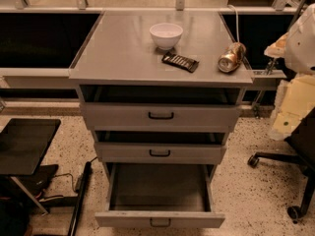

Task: Place rxbar chocolate into bottom drawer

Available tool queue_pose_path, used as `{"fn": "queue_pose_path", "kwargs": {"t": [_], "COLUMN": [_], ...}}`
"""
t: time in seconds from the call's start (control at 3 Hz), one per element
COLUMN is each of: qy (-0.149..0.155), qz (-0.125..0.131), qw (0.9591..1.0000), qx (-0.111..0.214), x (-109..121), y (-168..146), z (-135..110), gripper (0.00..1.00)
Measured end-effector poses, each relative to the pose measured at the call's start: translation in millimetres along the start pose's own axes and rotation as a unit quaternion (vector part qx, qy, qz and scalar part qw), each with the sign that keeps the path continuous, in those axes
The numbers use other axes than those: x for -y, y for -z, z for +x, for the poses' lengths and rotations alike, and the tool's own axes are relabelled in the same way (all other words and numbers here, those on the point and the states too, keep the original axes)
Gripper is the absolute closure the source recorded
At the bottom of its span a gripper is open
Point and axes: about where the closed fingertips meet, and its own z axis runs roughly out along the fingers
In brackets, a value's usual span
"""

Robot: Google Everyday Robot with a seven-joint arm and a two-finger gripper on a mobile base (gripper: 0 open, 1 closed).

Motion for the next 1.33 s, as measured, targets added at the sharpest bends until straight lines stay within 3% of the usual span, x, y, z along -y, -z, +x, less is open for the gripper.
{"fn": "queue_pose_path", "kwargs": {"t": [0.33,0.67,1.0,1.33], "qy": [0.000,-0.006,-0.013,-0.015], "qz": [0.000,-0.012,-0.035,-0.089], "qw": [1.0000,0.9985,0.9874,0.9633], "qx": [0.000,0.052,0.154,0.253], "x": [0,13,60,97], "y": [0,-5,-23,-49], "z": [0,-1,-5,-38], "gripper": [0.00,0.00,0.00,0.00]}}
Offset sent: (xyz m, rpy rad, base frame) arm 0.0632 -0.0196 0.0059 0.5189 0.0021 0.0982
